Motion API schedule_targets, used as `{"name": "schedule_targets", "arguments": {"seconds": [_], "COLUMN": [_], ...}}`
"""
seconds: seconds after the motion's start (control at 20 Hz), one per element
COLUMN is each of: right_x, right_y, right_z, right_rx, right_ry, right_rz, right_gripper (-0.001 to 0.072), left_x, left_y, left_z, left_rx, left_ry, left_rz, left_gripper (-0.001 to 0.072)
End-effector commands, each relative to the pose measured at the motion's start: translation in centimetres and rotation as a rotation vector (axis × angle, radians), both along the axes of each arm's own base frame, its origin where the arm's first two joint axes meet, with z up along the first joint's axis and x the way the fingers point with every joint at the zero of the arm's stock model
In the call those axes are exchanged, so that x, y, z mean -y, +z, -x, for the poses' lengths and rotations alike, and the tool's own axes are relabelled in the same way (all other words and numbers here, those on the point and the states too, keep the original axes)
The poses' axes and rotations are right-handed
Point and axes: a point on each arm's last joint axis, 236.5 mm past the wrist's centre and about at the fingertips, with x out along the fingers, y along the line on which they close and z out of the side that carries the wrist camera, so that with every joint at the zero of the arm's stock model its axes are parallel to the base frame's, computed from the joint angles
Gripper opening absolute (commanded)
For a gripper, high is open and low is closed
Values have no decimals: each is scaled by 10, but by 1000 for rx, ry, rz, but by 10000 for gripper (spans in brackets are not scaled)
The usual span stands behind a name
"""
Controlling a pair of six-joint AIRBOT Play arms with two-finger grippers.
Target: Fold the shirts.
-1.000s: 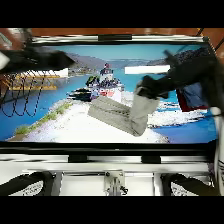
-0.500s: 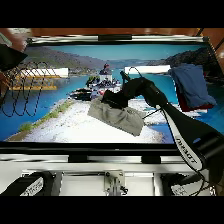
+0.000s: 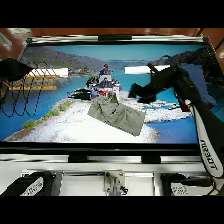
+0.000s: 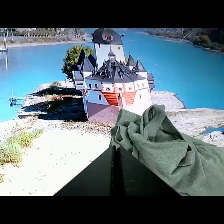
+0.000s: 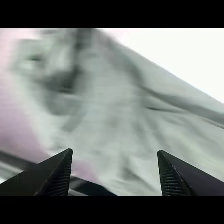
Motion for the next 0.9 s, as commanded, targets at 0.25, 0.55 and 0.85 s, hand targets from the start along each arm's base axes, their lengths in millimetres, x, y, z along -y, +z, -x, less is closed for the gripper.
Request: {"name": "schedule_targets", "arguments": {"seconds": [0.25,0.55,0.85], "right_x": [37,27,-1], "right_y": [-100,-114,-72], "right_z": [79,73,32], "right_rx": [-221,-200,-42], "right_ry": [-224,-234,-108], "right_rz": [-47,-63,-188], "right_gripper": [634,634,79], "left_x": [-1,-2,-3], "left_y": [-8,-5,-3], "left_z": [-2,-5,-6], "left_rx": [-10,8,15], "left_ry": [9,15,18], "left_rz": [6,5,6], "left_gripper": [32,32,32]}}
